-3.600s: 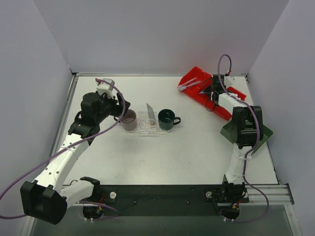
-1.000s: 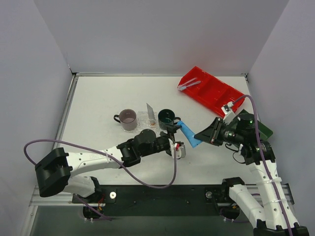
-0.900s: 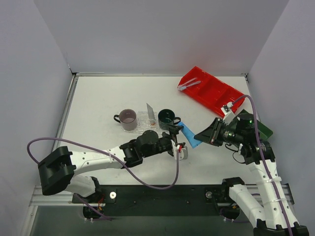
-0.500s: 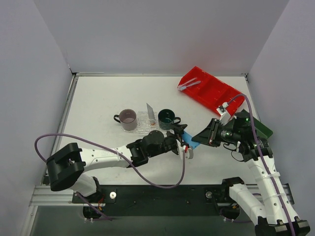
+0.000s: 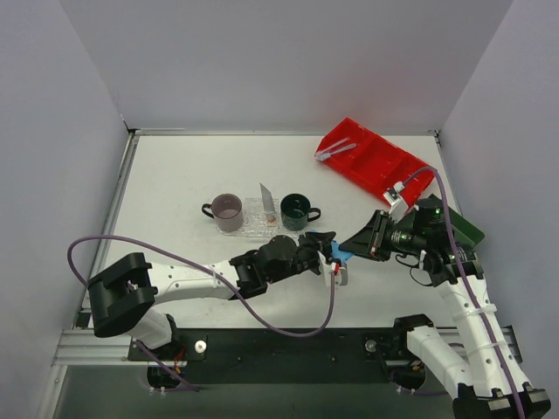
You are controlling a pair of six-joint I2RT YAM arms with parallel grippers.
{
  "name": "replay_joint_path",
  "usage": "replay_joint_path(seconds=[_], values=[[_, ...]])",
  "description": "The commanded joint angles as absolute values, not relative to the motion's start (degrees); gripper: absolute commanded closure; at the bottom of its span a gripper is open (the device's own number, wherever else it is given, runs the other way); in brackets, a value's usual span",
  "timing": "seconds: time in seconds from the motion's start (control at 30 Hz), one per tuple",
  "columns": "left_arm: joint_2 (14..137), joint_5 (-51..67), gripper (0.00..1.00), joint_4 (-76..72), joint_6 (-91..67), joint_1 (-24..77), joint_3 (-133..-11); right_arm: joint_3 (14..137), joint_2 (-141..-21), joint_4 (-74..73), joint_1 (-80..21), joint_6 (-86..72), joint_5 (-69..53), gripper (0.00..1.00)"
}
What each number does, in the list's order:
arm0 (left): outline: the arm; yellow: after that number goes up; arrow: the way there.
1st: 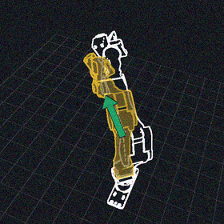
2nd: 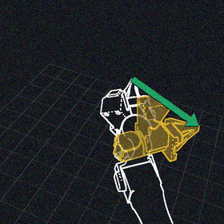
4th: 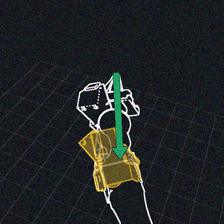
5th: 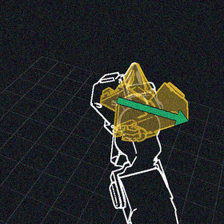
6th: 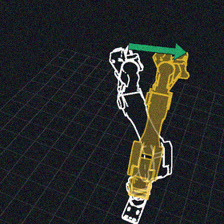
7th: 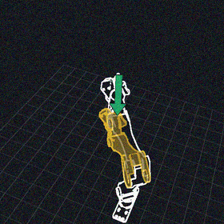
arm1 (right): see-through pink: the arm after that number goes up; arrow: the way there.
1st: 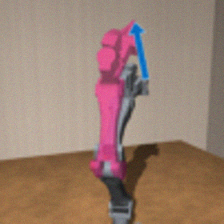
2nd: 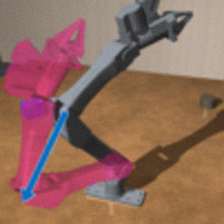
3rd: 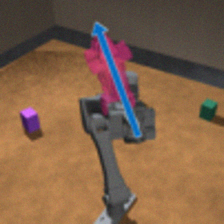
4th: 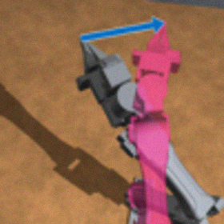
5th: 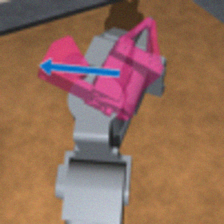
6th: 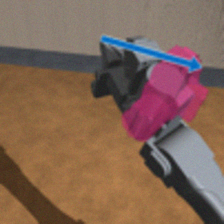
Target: Prepare toiletry sets of a toothbrush and toothpaste on the tray
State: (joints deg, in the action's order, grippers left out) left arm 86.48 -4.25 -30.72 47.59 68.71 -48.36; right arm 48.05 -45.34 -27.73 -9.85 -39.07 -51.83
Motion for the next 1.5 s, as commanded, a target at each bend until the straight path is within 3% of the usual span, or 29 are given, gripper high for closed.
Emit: replay_joint_path(seconds=[0.0,0.13,0.17,0.33,0.5,0.73,1.0,1.27,1.47], values=[[84.29,-4.22,0.87,-34.12,42.72,69.08,-49.13,50.18,-45.44,-27.25,-10.20,-39.55,-52.03,0.97],[80.96,-0.89,0.88,-27.61,37.37,69.08,-49.83,51.33,-44.91,-27.33,-9.41,-39.11,-50.89,0.77],[80.25,-0.01,0.88,-25.94,35.35,69.00,-49.83,51.59,-44.48,-27.33,-9.14,-39.20,-50.45,0.68],[74.72,6.58,0.89,-18.46,28.75,68.47,-47.38,51.77,-43.24,-27.33,-8.52,-38.41,-48.17,0.54],[70.41,16.42,0.91,-12.32,20.05,64.78,-45.70,52.91,-43.42,-26.90,-8.00,-34.99,-46.24,0.53],[67.24,38.91,0.91,-11.86,5.04,54.86,-44.99,53.70,-38.50,-19.18,-10.54,-26.99,-49.64,0.53],[71.80,58.51,0.90,-14.15,-3.60,51.06,-48.42,59.59,-43.06,-18.55,-29.87,-17.15,-39.56,0.52],[73.56,61.26,0.87,-14.06,-4.92,50.98,-49.22,62.40,-51.50,-18.90,-41.99,-11.00,-37.36,0.52],[74.35,63.01,0.87,-14.59,-5.80,50.89,-49.57,61.17,-52.12,-18.54,-44.21,-10.72,-36.21,0.57]])
